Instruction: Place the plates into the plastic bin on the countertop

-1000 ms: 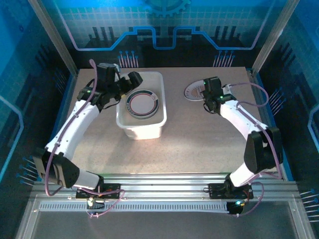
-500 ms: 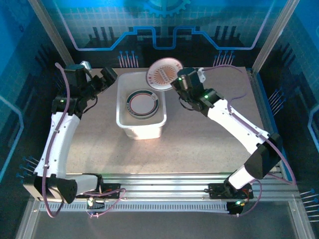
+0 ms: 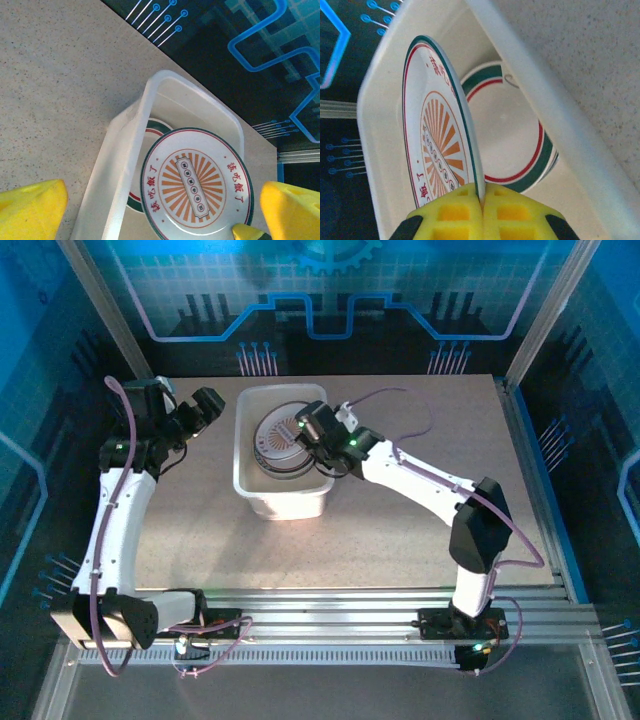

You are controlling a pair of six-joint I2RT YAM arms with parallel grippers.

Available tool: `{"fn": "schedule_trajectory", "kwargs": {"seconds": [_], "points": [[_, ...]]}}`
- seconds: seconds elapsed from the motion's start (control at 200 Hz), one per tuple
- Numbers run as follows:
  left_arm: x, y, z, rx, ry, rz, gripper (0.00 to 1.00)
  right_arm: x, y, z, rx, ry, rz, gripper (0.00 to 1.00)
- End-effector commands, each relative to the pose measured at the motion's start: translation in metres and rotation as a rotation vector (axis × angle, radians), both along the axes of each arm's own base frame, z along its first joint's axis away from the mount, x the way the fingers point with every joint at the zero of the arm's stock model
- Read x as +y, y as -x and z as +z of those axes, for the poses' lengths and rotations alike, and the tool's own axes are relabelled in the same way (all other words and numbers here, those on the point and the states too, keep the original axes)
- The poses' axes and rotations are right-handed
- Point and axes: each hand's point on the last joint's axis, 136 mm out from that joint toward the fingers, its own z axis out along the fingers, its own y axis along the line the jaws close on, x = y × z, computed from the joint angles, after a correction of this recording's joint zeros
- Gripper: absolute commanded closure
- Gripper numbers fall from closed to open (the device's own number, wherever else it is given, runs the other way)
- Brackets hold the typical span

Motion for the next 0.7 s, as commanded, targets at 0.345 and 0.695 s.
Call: {"fn": "schedule_trajectory", "kwargs": {"seconds": [0.345, 0.695], "points": [[-0.004, 0.009, -0.012, 0.025, 0.014, -0.035, 0.01, 0.027, -0.003, -0.032, 0.131, 0.054, -0.137, 1.00], [0.000, 0.015, -0.021, 0.034, 0.006, -0.024, 0.01, 0.032, -0.015, -0.059, 0.134, 0.138, -0.129, 0.62]]}}
